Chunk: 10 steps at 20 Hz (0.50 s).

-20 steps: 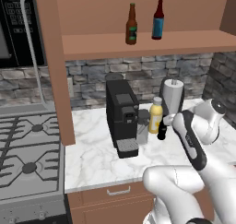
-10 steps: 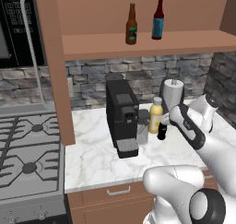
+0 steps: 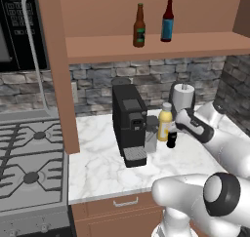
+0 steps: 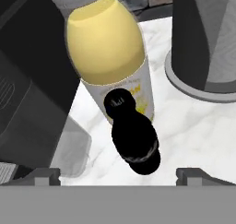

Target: Sort all alcoholic drinks to one cabinet, and non-alcoholic drinks to the other.

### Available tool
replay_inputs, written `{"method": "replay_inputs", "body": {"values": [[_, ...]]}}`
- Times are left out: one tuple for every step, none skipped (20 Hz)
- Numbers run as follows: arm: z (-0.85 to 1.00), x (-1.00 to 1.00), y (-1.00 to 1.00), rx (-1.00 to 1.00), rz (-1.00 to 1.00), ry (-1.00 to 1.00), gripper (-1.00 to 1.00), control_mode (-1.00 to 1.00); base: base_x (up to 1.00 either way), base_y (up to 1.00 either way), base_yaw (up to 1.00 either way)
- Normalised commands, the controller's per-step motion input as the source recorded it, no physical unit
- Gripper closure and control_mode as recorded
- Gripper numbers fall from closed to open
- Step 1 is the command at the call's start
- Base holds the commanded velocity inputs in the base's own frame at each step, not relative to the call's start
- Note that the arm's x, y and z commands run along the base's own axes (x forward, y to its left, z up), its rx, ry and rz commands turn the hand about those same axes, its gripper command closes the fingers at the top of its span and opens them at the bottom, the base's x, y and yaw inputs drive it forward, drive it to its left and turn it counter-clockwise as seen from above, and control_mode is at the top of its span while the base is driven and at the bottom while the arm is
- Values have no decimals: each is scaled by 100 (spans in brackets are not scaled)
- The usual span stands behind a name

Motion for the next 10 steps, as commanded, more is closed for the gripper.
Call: {"method": "replay_inputs", "body": {"values": [[-22,29,0,0,4,0,-100,-100,0,0,0],[-21,32,0,0,4,0,-100,-100,0,0,0],[-21,31,0,0,4,0,-100,-100,0,0,0],[-21,28,0,0,4,0,-100,-100,0,0,0],[-19,31,0,0,4,0,-100,-100,0,0,0],[-21,33,0,0,3,0,-100,-100,0,0,0],[-21,27,0,0,3,0,-100,-100,0,0,0],[-21,27,0,0,3,0,-100,-100,0,0,0],[-22,29,0,0,3,0,-100,-100,0,0,0],[-22,27,0,0,3,0,-100,-100,0,0,0]]}}
